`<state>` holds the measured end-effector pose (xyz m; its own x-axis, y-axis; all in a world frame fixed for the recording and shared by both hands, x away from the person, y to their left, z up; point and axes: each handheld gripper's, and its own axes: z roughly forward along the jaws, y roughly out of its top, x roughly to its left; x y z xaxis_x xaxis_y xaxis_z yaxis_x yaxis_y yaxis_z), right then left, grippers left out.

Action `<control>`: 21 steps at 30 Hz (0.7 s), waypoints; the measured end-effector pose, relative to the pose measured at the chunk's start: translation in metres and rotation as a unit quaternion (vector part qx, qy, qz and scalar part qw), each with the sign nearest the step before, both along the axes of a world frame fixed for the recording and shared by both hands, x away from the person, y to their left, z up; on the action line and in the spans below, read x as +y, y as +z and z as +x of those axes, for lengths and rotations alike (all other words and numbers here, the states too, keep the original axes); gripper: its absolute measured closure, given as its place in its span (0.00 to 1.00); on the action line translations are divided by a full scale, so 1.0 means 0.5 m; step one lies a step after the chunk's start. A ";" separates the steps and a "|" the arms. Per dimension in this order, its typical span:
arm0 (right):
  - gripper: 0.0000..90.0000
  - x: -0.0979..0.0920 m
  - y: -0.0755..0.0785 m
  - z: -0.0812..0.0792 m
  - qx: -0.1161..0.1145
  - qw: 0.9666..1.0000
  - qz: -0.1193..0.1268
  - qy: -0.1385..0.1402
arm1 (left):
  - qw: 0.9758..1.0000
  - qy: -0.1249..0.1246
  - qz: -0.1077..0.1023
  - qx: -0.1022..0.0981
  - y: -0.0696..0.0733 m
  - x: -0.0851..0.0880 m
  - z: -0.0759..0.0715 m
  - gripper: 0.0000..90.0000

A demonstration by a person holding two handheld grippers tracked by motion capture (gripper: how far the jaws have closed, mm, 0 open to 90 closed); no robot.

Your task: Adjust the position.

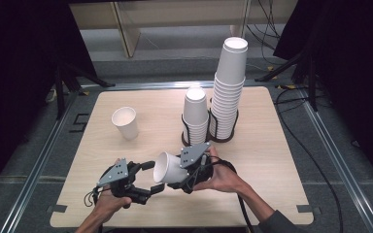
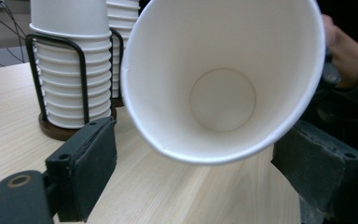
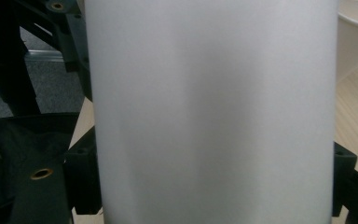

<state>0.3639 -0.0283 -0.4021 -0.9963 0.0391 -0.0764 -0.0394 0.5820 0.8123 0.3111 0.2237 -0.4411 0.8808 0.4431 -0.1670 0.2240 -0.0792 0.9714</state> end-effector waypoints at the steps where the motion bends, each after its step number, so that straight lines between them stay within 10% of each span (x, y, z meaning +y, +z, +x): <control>1: 0.23 0.002 -0.002 0.000 -0.002 1.000 -0.001 0.001 | 1.000 0.000 0.002 -0.002 0.000 -0.001 0.000 0.15; 21: 0.23 0.030 -0.031 -0.010 0.017 0.999 0.037 0.019 | 1.000 0.003 -0.009 -0.011 0.004 -0.011 -0.006 0.06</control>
<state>0.3589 -0.0133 -0.4174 -0.9992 0.0061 -0.0405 -0.0315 0.5183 0.8546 0.3078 0.2184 -0.4389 0.8815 0.4456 -0.1559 0.2037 -0.0610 0.9771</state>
